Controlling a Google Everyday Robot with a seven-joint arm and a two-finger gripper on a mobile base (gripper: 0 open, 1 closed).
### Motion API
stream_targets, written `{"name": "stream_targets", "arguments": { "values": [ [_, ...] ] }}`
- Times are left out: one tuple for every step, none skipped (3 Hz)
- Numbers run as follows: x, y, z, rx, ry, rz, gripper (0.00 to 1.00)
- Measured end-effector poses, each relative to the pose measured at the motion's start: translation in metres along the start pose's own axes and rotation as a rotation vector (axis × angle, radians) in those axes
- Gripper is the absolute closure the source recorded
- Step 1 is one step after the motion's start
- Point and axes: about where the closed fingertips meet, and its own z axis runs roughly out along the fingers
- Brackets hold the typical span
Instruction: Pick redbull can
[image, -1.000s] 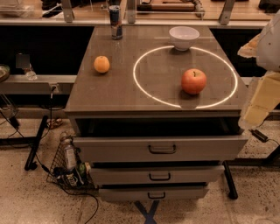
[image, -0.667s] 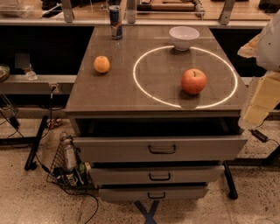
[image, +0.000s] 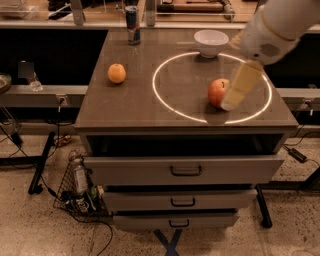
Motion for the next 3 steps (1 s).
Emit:
{"name": "stream_targets", "arguments": {
  "values": [
    [-0.050, -0.060, 0.041, 0.045, -0.113, -0.029, 0.00],
    [-0.109, -0.095, 0.070, 0.084, -0.206, -0.034, 0.00],
    [-0.161, -0.124, 0.095, 0.115, -0.270, -0.001, 0.00]
  ]
}}
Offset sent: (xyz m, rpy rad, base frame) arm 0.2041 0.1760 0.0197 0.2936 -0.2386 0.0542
